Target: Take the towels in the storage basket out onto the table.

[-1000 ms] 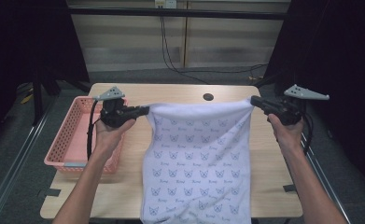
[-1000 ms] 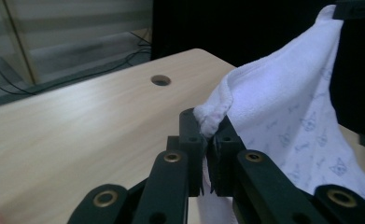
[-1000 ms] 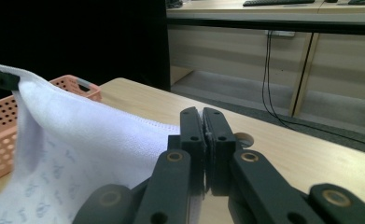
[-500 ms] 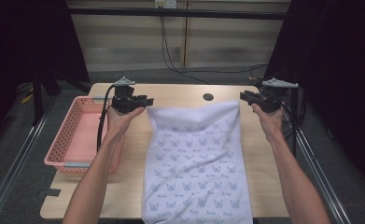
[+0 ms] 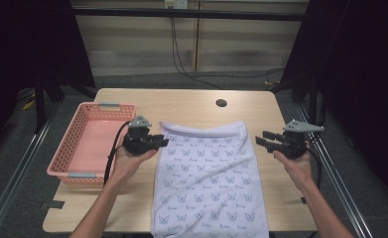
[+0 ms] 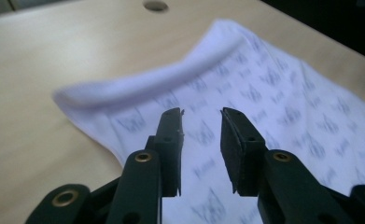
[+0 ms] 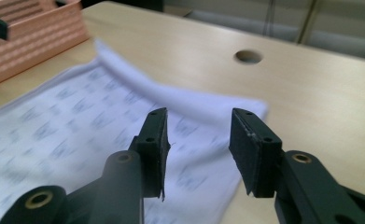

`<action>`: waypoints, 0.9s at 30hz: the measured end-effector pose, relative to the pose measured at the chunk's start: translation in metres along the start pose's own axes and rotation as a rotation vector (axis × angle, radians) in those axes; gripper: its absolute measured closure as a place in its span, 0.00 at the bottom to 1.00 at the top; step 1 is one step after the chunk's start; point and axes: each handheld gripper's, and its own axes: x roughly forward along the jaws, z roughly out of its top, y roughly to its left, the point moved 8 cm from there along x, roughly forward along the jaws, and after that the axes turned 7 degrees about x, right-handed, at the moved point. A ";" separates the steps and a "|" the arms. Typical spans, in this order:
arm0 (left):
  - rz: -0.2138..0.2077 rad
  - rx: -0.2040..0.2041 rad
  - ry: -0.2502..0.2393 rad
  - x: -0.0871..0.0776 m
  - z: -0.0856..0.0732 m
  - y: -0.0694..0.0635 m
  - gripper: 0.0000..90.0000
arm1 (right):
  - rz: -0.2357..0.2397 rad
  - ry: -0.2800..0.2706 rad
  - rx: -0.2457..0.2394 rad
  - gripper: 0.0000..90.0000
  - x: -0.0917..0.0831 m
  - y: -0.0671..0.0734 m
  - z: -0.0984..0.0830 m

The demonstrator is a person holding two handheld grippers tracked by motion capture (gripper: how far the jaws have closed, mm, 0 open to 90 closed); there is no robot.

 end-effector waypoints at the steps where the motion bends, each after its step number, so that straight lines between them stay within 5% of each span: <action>1: -0.031 0.003 0.018 0.002 -0.012 -0.010 0.79 | 0.011 0.017 -0.005 0.62 -0.003 0.005 -0.010; 6: -0.107 0.022 0.110 0.014 -0.058 -0.046 0.78 | 0.084 0.147 -0.009 0.61 0.002 0.030 -0.063; 8: -0.118 0.062 0.155 0.018 -0.068 -0.055 0.76 | 0.085 0.196 -0.027 0.59 0.009 0.036 -0.079; 12: -0.059 0.082 0.200 0.026 -0.077 -0.048 0.70 | 0.070 0.265 -0.067 0.56 0.024 0.039 -0.097; 15: -0.037 0.074 0.186 0.028 -0.079 -0.042 0.68 | 0.024 0.293 -0.149 0.55 0.028 0.037 -0.106; 18: -0.028 0.105 0.183 0.028 -0.080 -0.042 0.68 | -0.033 0.305 -0.125 0.60 0.018 0.031 -0.109; 20: -0.017 0.120 0.184 0.028 -0.081 -0.045 0.68 | -0.033 0.318 -0.121 0.72 0.009 0.030 -0.113; 23: -0.064 0.127 0.184 0.026 -0.084 -0.054 0.81 | -0.040 0.333 -0.129 0.86 -0.004 0.034 -0.120; 27: -0.129 0.122 0.194 0.019 -0.090 -0.066 0.95 | -0.034 0.347 -0.132 0.91 -0.012 0.040 -0.125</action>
